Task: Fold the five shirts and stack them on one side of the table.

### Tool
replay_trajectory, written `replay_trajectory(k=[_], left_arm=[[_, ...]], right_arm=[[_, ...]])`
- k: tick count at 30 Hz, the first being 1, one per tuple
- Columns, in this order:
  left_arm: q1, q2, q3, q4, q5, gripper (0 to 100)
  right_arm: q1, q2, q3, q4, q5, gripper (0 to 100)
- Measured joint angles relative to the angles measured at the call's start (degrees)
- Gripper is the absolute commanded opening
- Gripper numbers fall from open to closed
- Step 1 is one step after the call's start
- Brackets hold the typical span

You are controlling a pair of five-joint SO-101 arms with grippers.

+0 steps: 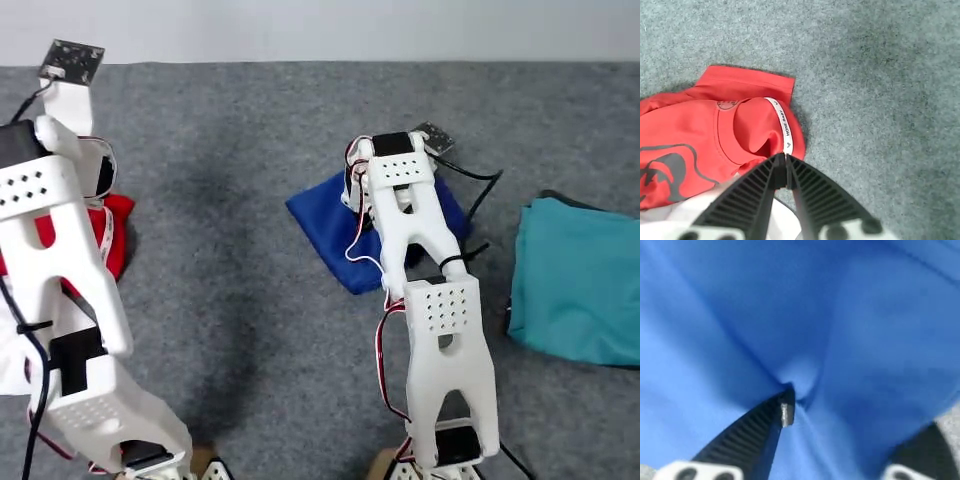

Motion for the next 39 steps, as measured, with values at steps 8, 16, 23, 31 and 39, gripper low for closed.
replay_trajectory(k=[8, 16, 23, 31, 39], left_arm=[[0.0, 0.0, 0.0, 0.0, 0.0, 0], [0.0, 0.0, 0.0, 0.0, 0.0, 0], [0.0, 0.0, 0.0, 0.0, 0.0, 0], [0.0, 0.0, 0.0, 0.0, 0.0, 0], [0.0, 0.0, 0.0, 0.0, 0.0, 0]], right_arm=[[0.8, 0.0, -0.1, 1.9, 2.4, 0.9], [3.7, -0.5, -4.6, 10.3, 18.2, 0.9], [10.0, -11.0, 0.0, 10.5, 33.0, 0.8], [15.3, -28.9, 12.4, 10.5, 52.1, 0.8], [21.9, -42.5, 13.7, 10.6, 65.7, 0.8]])
